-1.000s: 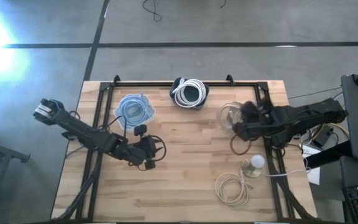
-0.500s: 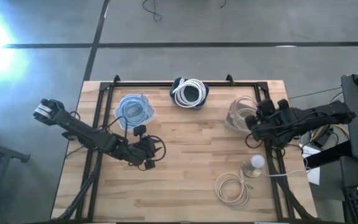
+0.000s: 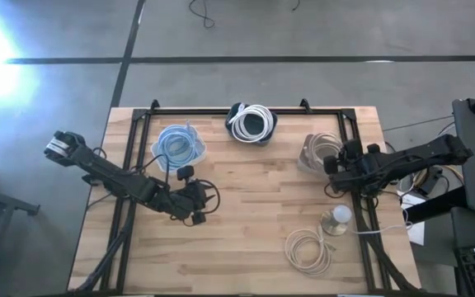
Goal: Pick & Place USB Port
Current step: Put the left brown usb cable into the gray bin
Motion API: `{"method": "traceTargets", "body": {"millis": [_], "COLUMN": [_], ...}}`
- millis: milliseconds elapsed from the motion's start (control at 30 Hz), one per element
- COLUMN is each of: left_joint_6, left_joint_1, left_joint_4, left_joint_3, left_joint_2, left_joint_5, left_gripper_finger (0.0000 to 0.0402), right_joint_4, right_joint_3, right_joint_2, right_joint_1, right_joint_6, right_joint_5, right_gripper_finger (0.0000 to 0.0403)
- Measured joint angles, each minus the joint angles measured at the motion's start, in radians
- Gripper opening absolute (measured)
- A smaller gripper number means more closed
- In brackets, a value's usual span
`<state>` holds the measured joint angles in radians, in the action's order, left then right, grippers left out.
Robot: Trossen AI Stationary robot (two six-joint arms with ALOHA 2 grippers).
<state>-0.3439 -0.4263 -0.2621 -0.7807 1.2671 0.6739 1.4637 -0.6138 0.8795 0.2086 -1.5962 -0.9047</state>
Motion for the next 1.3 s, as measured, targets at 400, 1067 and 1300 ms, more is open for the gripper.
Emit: {"method": "traceTargets", "body": {"millis": [400,1067,1300], "left_joint_6": [-0.002,-0.001,-0.001], "left_joint_1": [0.0,0.001,0.001], "left_joint_4": [0.0,0.01,0.01], "left_joint_3": [0.0,0.0,0.0], "left_joint_2": [0.0,0.0,0.0], "left_joint_5": [0.0,0.0,0.0], "left_gripper_finger": [0.0135,0.0135,0.0135], "right_joint_4": [-0.171,-0.344,-0.344], "right_joint_3": [0.071,-0.018,-0.152], "right_joint_2": [0.068,0.197,0.239], "right_joint_1": [0.0,0.0,0.0], "right_joint_6": [0.07,0.286,0.389], "right_joint_5": [0.01,0.053,0.07], "right_gripper_finger": [0.007,0.0181,0.0187]}}
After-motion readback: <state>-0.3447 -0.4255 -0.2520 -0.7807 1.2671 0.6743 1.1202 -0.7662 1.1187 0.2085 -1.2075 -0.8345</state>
